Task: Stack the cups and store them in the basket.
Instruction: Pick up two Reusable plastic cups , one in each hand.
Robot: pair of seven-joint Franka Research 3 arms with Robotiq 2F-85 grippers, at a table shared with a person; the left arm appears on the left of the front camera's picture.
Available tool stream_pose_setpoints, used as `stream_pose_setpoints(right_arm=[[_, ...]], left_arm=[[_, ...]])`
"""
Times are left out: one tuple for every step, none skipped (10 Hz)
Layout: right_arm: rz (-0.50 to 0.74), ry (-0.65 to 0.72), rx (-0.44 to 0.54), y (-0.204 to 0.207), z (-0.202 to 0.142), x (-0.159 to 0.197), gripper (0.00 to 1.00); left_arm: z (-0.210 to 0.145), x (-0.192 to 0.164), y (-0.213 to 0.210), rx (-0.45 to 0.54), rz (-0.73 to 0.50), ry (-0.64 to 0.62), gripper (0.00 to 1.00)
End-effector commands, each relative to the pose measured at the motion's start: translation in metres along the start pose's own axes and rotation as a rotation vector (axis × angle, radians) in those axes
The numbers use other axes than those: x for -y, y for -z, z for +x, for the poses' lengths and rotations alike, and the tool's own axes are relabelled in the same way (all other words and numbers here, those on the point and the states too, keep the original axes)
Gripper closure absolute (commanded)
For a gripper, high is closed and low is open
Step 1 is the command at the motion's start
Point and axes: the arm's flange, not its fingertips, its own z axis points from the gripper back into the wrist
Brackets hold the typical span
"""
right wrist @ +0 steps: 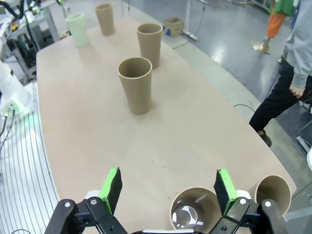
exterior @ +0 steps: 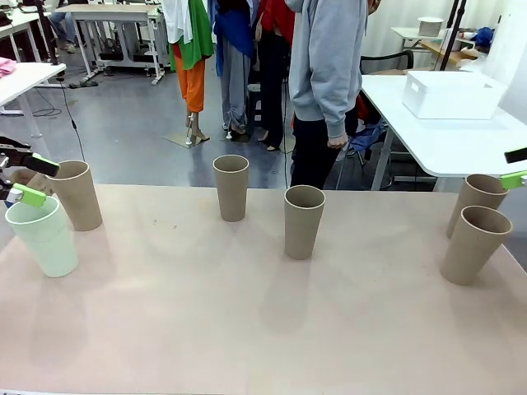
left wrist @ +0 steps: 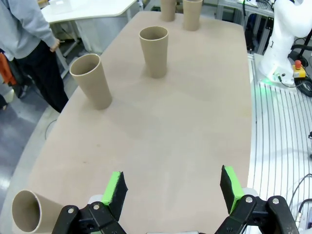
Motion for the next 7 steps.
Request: stream_pose_setpoints(right_arm=[[0.004, -0.001, 0.019, 0.0002, 0.0010, 0.0012, 0.00], [0.004, -0.001, 0.019, 0.0002, 0.0010, 0.0012, 0.00], [0.004, -0.001, 0.019, 0.0002, 0.0010, 0.0012, 0.00], [0.004, -0.001, 0.019, 0.0002, 0.0010, 0.0012, 0.00], [0.004, -0.001, 0.019, 0.0002, 0.0010, 0.0012, 0.00], [0.004, -0.001, 0.019, 0.0002, 0.0010, 0.0012, 0.00], [0.004, -0.001, 0.019, 0.0002, 0.0010, 0.0012, 0.00]], left_arm=[[0.0001, 0.0009, -0.0004, 0.006, -0.006, 0.011, 0.00], [0.0001, 0.0009, -0.0004, 0.006, -0.006, 0.011, 0.00], [0.0001, 0.0009, -0.0004, 0.006, -0.006, 0.011, 0.00], [0.0001, 0.0009, -0.0004, 0.006, -0.006, 0.011, 0.00], [0.0001, 0.0009, -0.0004, 0.006, -0.006, 0.011, 0.00], [0.0001, 0.0009, -0.0004, 0.006, -0.006, 0.011, 0.00], [0.0001, 0.0009, -0.0004, 0.006, -0.006, 0.011, 0.00]])
